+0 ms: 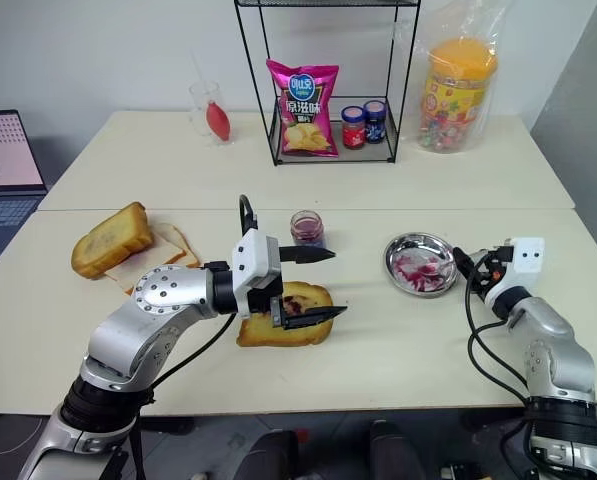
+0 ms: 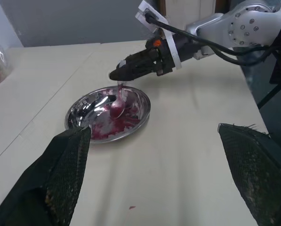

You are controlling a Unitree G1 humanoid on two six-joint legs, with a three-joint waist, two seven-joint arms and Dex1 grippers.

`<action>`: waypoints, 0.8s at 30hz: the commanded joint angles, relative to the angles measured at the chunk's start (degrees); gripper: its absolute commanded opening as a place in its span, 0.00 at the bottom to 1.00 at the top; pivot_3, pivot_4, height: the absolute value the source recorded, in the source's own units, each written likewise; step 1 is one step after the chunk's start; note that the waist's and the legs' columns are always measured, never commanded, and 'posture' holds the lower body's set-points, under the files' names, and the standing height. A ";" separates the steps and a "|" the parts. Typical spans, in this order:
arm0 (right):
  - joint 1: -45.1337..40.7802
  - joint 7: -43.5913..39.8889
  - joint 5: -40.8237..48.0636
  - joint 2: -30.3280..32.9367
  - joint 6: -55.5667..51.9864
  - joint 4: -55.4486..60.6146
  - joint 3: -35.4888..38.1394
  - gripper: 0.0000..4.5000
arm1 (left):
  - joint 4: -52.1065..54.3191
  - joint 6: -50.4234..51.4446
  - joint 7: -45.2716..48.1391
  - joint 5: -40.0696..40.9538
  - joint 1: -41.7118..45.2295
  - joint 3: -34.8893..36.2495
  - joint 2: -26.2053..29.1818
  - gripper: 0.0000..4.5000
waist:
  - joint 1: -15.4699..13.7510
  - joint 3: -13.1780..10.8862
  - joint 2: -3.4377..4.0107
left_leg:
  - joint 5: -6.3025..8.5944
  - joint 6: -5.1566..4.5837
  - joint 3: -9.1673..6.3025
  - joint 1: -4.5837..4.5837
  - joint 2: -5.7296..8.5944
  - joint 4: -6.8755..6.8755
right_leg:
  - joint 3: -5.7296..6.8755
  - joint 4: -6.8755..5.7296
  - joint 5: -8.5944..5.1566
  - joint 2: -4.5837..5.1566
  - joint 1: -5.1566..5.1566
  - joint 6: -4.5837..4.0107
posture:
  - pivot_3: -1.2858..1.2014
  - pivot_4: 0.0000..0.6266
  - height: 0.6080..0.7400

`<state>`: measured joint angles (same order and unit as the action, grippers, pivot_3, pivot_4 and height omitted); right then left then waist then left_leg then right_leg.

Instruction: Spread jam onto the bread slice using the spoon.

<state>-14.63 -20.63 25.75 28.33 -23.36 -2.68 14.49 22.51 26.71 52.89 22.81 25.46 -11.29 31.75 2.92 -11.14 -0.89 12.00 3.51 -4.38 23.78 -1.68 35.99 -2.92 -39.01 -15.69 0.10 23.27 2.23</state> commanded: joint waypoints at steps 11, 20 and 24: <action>-2.61 3.41 0.24 -2.88 3.58 0.77 6.17 0.66 | 2.64 -0.28 -2.54 0.80 -1.23 4.35 0.84 1.00 | -0.03 0.00 0.00 | 0.00 0.00 0.00 -0.01 0.00 0.00 | 0.00 -0.01 0.01 0.00 -0.01 0.00 | 0.52 0.24 1.00; 3.11 -15.70 6.22 10.70 -2.14 16.63 3.79 0.66 | 3.28 6.53 -2.74 1.36 -10.56 20.40 15.30 1.00 | 0.28 -0.04 0.06 | 0.00 -0.01 -0.01 -0.05 -0.03 -0.09 | -0.01 -0.02 -0.02 -0.01 0.01 -0.04 | 0.52 0.24 1.00; 7.88 -24.23 8.75 17.81 -4.36 21.52 4.59 0.66 | 2.88 5.63 -0.27 0.47 -17.39 25.70 20.93 1.00 | -0.02 -0.01 0.01 | 0.01 -0.01 -0.06 -0.04 -0.02 -0.05 | 0.08 0.04 -0.06 0.03 -0.05 -0.08 | 0.52 0.24 1.00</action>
<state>-8.94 -39.07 31.82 42.62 -26.37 14.60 17.66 24.21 33.58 50.69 23.79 11.50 9.60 49.83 2.90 -11.15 -0.88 12.01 3.50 -4.43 23.72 -1.69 35.96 -2.83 -38.96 -15.75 0.15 23.19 2.16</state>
